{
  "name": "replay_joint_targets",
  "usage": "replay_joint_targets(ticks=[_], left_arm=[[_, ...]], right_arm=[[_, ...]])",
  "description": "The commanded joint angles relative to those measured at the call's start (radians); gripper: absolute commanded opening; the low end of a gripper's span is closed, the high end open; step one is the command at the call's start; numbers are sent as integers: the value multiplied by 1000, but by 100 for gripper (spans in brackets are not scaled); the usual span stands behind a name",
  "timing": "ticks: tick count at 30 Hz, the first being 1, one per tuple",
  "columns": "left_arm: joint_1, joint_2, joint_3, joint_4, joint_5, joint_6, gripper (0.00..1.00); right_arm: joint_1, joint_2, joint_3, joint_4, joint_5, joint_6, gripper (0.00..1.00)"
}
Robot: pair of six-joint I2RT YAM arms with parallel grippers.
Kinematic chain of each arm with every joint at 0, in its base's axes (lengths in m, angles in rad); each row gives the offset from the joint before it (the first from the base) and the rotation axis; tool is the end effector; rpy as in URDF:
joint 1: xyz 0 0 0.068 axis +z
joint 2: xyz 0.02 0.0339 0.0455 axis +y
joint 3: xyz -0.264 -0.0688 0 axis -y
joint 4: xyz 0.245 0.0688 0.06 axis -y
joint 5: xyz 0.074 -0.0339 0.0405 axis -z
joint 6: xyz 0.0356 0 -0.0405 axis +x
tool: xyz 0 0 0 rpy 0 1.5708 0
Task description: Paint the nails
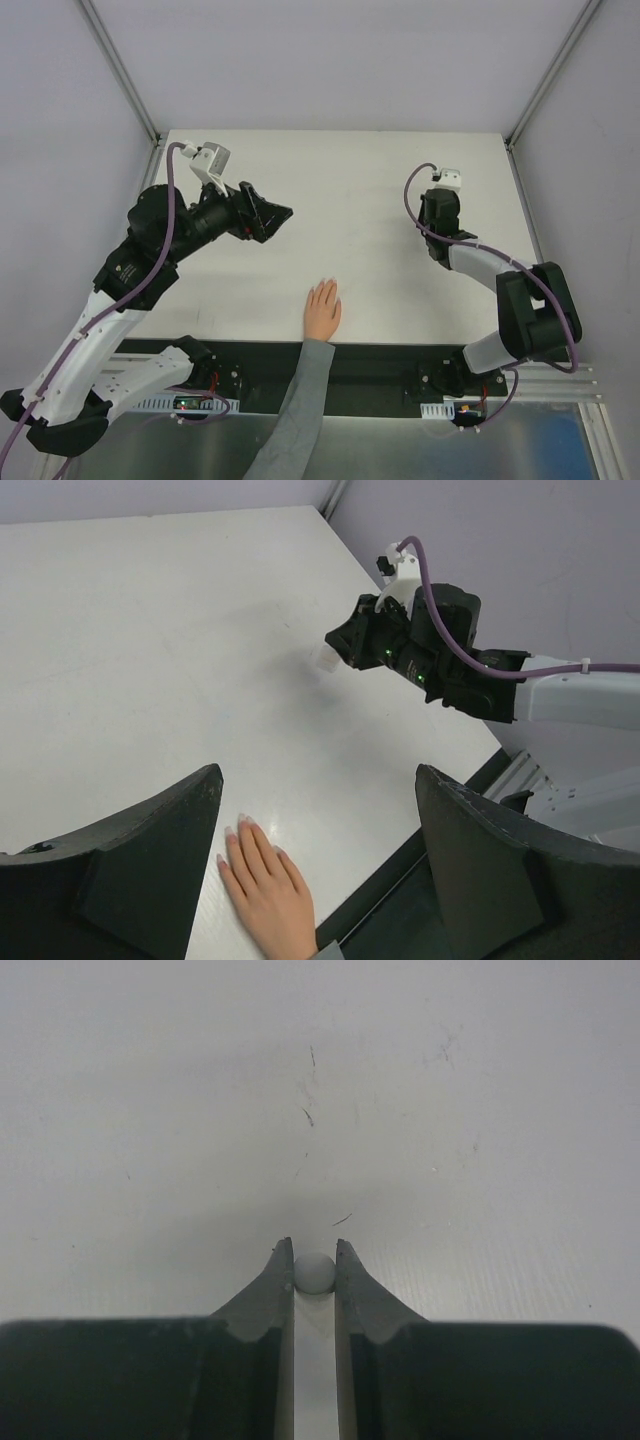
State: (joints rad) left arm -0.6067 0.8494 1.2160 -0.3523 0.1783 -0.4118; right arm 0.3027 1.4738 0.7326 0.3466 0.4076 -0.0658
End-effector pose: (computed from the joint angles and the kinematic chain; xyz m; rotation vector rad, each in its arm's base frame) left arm 0.1294 -0.0975 0.4571 0.3054 1.6064 -0.9325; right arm 0.3041 0.0802 0.2141 -0.0917 1.9370 -0.2429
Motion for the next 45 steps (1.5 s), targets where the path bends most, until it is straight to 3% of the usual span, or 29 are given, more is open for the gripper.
replay_joint_targets(ticks=[1,22,45], left_arm=[[10,-10,53,-2,4,-36,77],[10,13,88,-10,35,13,79],[10,8,89,-8,12,21,79]], right_arm=[[-20,43,70,86,-64,-5,2],[45,43,14,-7,42,52,11],[82,79,42,-64,71,61,28]])
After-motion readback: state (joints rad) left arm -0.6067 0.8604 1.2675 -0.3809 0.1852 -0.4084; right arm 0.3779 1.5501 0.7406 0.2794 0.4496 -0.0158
